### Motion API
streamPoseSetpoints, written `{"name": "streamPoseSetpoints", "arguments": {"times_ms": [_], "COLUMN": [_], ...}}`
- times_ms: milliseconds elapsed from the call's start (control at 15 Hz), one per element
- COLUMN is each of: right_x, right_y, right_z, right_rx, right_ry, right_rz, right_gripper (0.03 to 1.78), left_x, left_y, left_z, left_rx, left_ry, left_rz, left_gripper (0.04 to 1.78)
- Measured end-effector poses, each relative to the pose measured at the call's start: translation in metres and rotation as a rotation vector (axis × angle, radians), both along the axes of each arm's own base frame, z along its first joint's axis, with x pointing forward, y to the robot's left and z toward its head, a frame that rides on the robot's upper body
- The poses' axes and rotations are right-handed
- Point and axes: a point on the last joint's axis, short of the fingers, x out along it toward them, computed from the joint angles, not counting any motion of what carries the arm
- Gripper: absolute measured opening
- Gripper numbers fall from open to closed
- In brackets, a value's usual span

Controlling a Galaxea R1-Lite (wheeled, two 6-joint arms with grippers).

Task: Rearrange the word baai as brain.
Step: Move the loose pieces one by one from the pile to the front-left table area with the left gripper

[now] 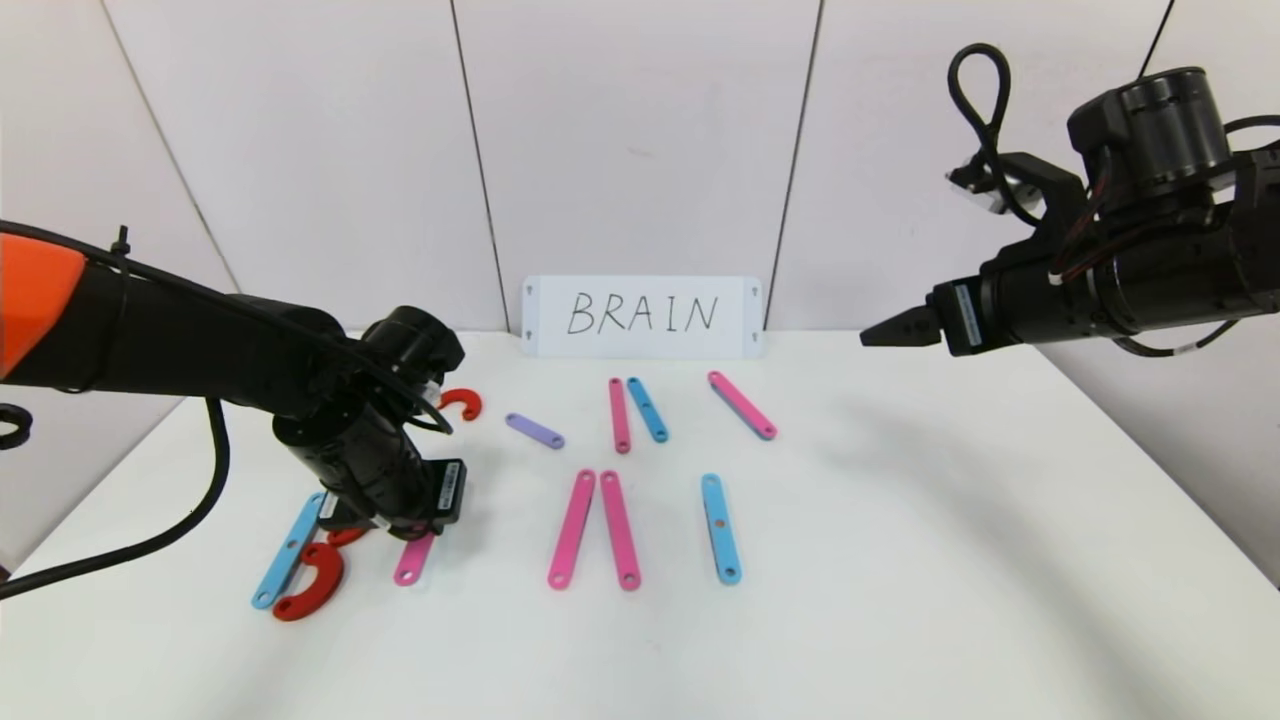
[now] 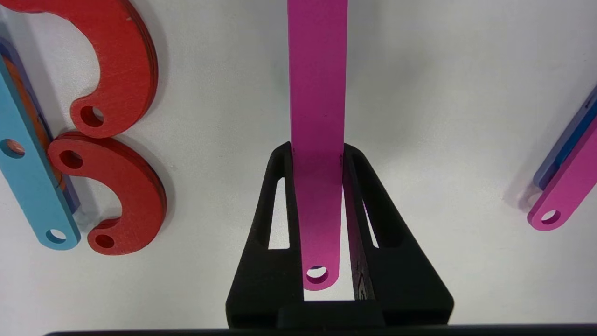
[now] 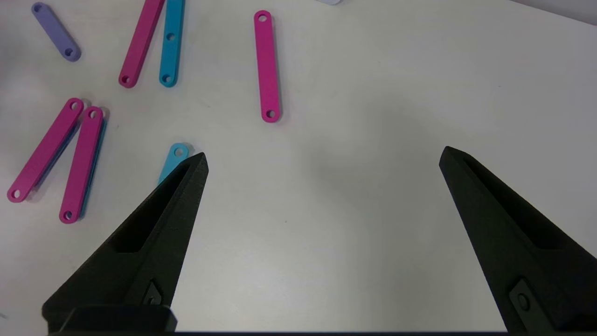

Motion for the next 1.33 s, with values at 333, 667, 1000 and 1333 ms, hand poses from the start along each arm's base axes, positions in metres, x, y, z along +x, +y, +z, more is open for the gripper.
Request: {"name": "streamPoseSetpoints", "arguments": {"times_ms": [333, 667, 1000, 1333], "right_x": [-0.001, -0.001, -0.002, -0.001], "right_y": [0.0, -0.001, 0.0, -0.001], "right_z": [0.001, 0.001, 0.001, 0.001], "right_rx": [0.001, 0.0, 0.0, 0.0], "right_ry": [-0.002, -0.004, -0.004, -0.004], "right_rz": [-0.001, 0.0, 0.0, 0.0], "right_gripper": [1.74, 1.74, 1.74, 1.74], "left_x": [-0.001, 0.0, 0.003, 0.001], "left_y": [0.0, -0.003, -0.004, -0.004], "left_z": [-0.008, -0.014, -0.016, -0.018], "left_rx": [0.003, 0.004, 0.005, 0.009], "left_ry": [0.031, 0.05, 0.051, 0.062], "left_rz": [0.008, 0.017, 0.015, 0.011], "left_gripper": [0.31, 0.31, 0.31, 0.33]}}
